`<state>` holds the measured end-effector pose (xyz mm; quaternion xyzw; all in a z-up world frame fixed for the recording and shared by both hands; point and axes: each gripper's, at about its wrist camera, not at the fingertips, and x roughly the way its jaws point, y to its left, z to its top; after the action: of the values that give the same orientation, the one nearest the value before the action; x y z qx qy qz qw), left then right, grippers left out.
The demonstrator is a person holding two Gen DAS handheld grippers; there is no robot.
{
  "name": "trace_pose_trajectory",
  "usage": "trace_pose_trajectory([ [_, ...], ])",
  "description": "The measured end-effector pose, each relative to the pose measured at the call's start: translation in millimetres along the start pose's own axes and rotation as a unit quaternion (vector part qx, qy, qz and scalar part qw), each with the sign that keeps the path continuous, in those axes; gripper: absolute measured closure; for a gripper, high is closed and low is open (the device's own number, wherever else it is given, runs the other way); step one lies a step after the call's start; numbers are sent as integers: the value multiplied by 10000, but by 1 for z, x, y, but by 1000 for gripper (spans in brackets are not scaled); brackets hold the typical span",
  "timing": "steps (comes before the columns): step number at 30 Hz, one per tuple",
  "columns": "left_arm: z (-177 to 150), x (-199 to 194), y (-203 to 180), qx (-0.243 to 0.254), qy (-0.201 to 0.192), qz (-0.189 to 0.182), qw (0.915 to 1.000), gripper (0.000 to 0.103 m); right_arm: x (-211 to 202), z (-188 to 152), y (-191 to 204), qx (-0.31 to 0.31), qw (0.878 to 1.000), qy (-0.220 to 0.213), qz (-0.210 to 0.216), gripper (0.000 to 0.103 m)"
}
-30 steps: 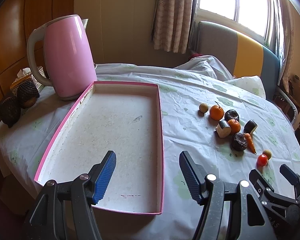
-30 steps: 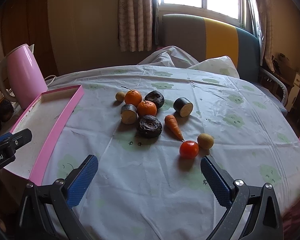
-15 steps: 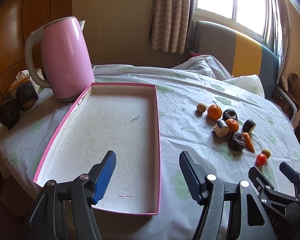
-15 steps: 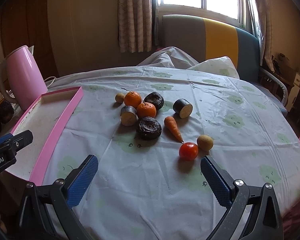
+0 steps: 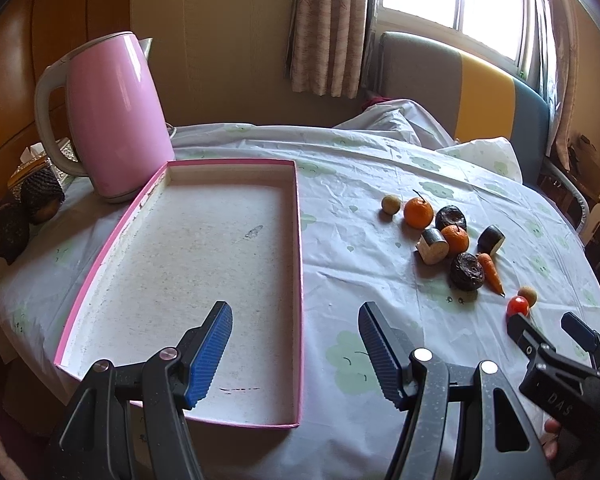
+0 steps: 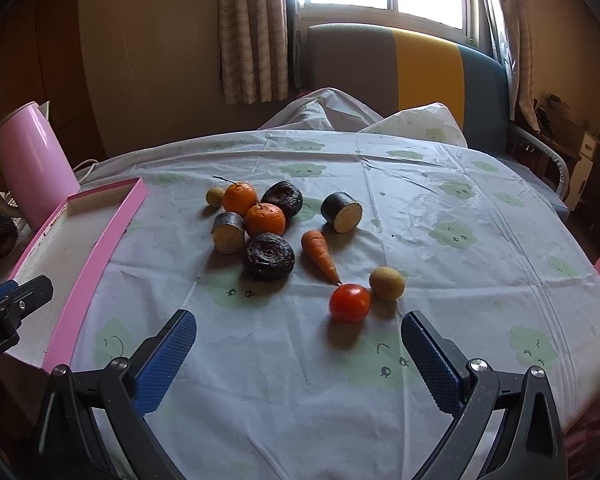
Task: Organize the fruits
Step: 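Grasp the red tomato with the left tool while the right tool grasps the yellow potato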
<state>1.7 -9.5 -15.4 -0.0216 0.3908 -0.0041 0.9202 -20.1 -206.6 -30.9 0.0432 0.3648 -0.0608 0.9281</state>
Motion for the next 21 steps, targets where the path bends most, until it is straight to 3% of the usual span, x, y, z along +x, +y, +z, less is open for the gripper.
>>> trace_pose_trajectory([
  [3,0,1,-5,92,40,-247,9996,36,4,1,-15,128,9999,41,-66,0],
  [7,1,2,-16,292,70,-1091,9936,35,11,2,-37,311,9995,97,-34,0],
  [11,4,10,-38,520,226,-1420,9882,35,19,4,-58,498,9986,182,37,2],
  [15,7,21,-59,719,335,-1633,9834,35,28,8,-79,697,9972,287,19,28],
  [21,9,49,-77,669,763,-1831,9778,37,34,12,-94,702,9969,310,175,47],
])
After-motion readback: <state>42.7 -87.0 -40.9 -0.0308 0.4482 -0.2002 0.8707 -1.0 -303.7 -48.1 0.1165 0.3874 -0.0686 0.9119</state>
